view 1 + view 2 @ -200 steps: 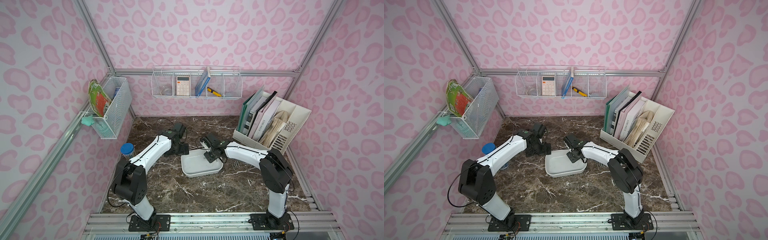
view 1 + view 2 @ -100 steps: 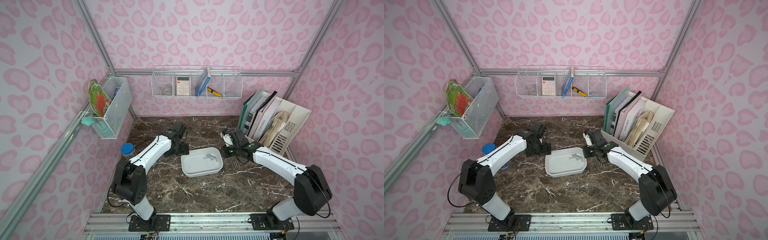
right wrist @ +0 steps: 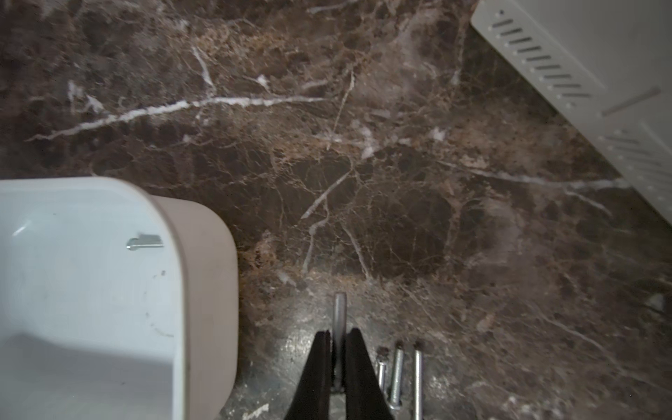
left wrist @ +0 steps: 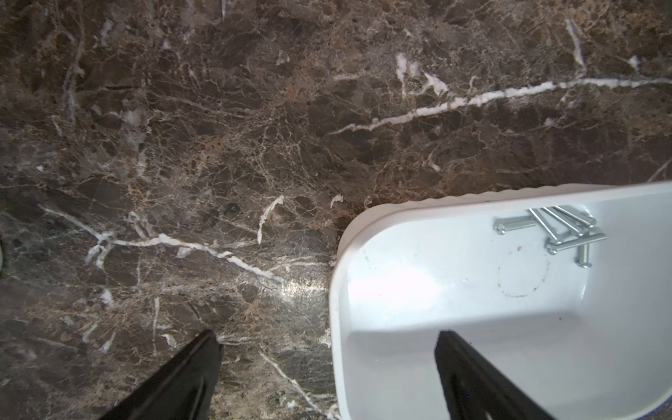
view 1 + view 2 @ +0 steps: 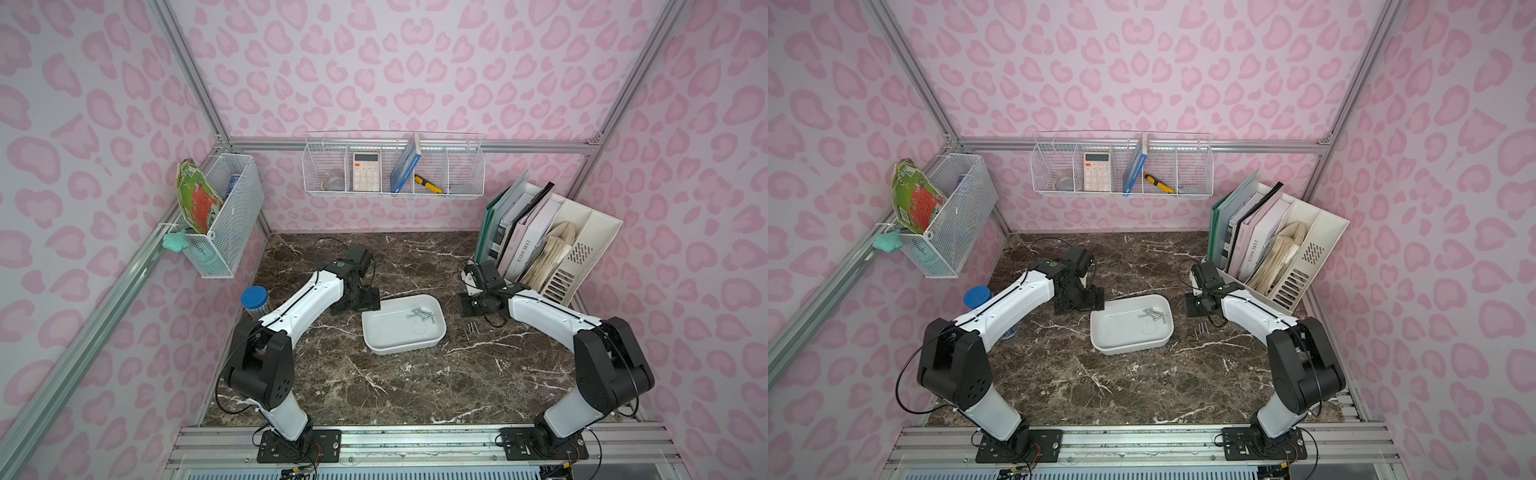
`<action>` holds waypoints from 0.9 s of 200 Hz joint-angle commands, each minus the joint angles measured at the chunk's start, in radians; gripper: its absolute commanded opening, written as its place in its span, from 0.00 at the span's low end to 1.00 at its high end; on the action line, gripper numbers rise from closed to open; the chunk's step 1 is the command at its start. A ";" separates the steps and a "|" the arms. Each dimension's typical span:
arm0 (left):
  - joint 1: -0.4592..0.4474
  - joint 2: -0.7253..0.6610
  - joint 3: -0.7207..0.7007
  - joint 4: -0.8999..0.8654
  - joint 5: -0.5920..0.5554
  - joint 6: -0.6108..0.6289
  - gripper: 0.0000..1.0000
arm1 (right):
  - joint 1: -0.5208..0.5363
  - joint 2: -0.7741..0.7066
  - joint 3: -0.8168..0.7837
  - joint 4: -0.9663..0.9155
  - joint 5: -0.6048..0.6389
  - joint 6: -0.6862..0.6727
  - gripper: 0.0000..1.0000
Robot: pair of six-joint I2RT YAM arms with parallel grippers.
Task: Take out the screws from the storage box
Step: Pick up the screw from the storage box, then place the screw at the center of the board.
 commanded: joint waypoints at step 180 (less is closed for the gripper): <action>-0.005 0.013 0.008 -0.012 0.034 0.022 0.97 | 0.047 0.160 0.035 -0.031 0.141 -0.075 0.19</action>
